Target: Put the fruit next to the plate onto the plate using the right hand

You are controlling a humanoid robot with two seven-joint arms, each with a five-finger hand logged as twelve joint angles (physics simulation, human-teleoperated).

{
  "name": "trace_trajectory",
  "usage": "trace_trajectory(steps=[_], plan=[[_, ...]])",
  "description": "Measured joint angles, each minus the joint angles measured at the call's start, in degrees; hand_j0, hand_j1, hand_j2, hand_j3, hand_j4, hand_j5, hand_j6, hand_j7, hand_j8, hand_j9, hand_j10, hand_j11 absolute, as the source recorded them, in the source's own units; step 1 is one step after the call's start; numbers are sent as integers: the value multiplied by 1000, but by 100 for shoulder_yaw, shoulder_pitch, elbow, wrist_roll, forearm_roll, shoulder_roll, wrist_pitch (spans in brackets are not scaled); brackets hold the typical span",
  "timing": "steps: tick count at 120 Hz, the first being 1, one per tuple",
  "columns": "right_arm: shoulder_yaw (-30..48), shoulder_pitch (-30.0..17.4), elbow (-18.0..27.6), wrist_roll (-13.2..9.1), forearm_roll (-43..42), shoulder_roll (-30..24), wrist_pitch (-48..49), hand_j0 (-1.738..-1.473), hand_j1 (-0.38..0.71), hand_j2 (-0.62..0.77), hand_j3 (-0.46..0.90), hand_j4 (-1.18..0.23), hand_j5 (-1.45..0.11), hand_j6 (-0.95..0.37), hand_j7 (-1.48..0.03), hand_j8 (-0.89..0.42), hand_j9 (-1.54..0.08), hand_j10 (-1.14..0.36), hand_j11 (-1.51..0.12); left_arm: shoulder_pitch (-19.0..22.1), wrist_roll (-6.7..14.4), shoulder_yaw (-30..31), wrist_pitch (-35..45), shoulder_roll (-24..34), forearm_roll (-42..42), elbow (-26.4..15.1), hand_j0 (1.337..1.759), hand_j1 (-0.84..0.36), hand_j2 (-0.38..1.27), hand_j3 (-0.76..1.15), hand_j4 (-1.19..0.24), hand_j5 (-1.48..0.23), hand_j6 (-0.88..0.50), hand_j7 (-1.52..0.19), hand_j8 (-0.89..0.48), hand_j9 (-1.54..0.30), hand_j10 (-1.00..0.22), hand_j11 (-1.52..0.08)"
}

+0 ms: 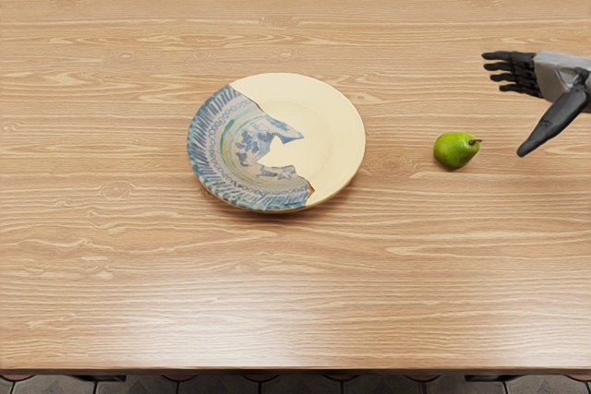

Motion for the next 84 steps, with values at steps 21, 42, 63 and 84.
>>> trace_trajectory(steps=[21, 42, 63, 84], plan=[[-10, 35, 36, -8, -13, 89, 0, -1658, -317, -3, 0, -33, -39, -34, -38, -33, -38, -32, -38, 0, 0, 0, 0, 0, 0, 0, 1658, 349, 0, 0, 0, 0, 0, 0, 0, 0, 0, 0], [337, 215, 673, -1402, 8, 125, 1, -1658, -316, -3, 0, -33, -39, -34, -38, -33, -38, -32, -38, 0, 0, 1, 0, 0, 0, 0, 1658, 349, 0, 0, 0, 0, 0, 0, 0, 0, 0, 0], [850, 212, 2438, -3179, -363, -94, 2, -1658, -316, -4, 0, -33, -39, -34, -38, -33, -38, -32, -38, 0, 0, 0, 0, 0, 0, 0, 1658, 349, 0, 0, 0, 0, 0, 0, 0, 0, 0, 0], [942, 173, 3380, -3525, -1290, -121, -299, -1658, -315, -5, 0, -34, -39, -35, -38, -34, -39, -33, -39, 0, 0, 3, 0, 0, 0, 0, 1658, 349, 0, 0, 0, 0, 0, 0, 0, 0, 0, 0]])
